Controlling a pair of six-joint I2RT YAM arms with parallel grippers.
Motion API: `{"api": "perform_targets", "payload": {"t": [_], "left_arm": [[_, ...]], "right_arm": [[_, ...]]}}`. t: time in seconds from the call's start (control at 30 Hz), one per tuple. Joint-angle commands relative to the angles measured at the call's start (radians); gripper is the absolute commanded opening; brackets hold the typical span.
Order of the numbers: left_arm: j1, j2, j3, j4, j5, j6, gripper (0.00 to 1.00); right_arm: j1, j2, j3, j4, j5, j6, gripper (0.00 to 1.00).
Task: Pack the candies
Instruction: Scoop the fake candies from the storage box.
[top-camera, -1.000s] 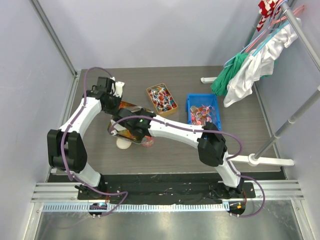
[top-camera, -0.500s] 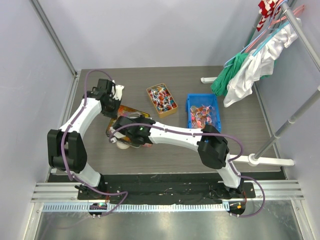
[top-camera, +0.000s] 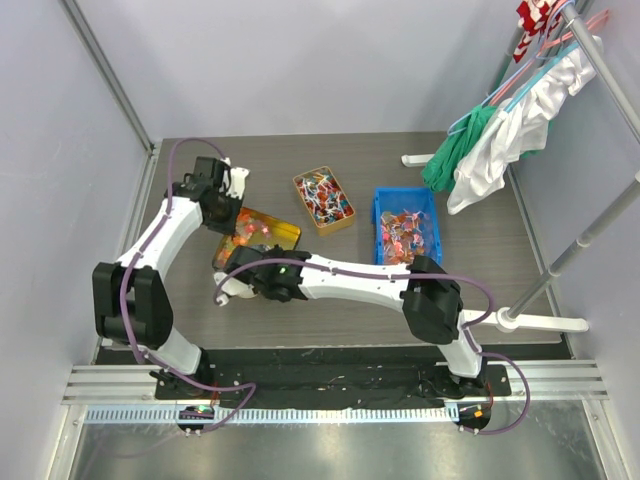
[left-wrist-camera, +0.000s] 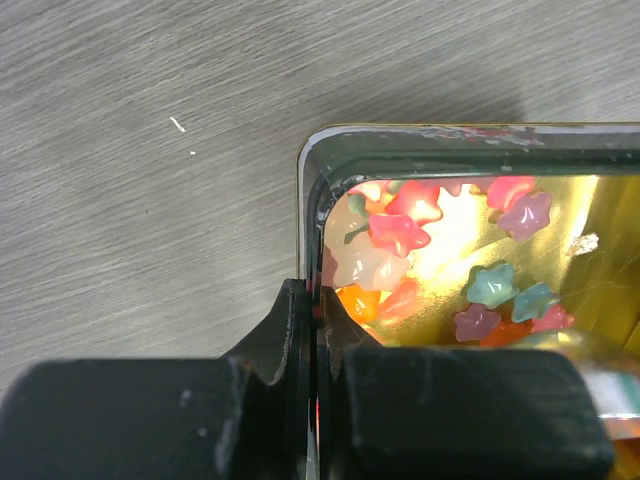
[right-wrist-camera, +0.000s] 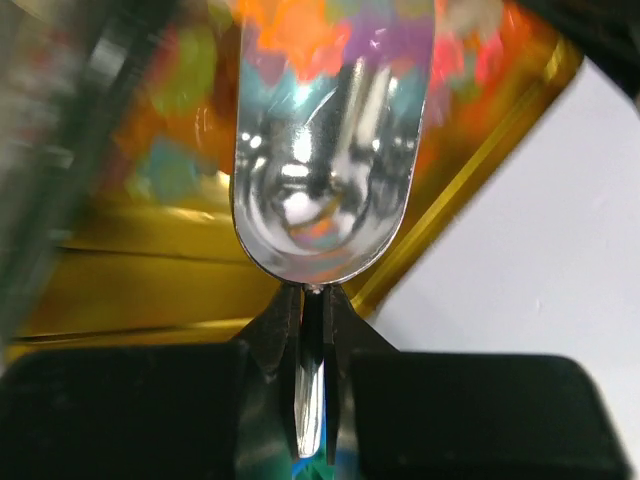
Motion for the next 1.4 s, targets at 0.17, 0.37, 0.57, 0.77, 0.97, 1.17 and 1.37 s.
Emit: {"api": "perform_targets", "payload": {"t": [0.17, 0.37, 0.57, 0.77, 0.97, 1.17, 1.37], "left_arm": [[-0.006, -0.102, 0.033, 0.119, 0.107, -0.021, 0.00], [-0.006, -0.107, 0.030, 0.116, 0.108, -0.023, 0.00], [-0.006, -0.116, 0.023, 0.117, 0.105, -0.021, 0.00], [-0.006, -0.116, 0.021, 0.120, 0.110, -0.021, 0.00], [-0.006, -0.121, 0.017, 0.122, 0.111, -0.021, 0.00], [-0.006, -0.124, 0.015, 0.125, 0.104, -0.020, 0.00], [-0.008, -0.108, 0.018, 0.125, 0.102, -0.021, 0.00]], "right_arm": [[0.037, -0.001, -0.020, -0.077, -0.197, 0.043, 0.01], [0.039, 0.036, 0.044, -0.071, -0.236, 0.099, 0.01], [0.033, 0.067, 0.107, -0.055, -0.343, 0.269, 0.01], [0.008, 0.064, 0.121, 0.007, -0.340, 0.400, 0.01], [-0.068, 0.021, 0.133, 0.028, -0.447, 0.523, 0.01], [-0.139, -0.047, 0.092, 0.021, -0.594, 0.564, 0.01], [-0.165, -0.097, 0.017, 0.026, -0.665, 0.541, 0.01]]}}
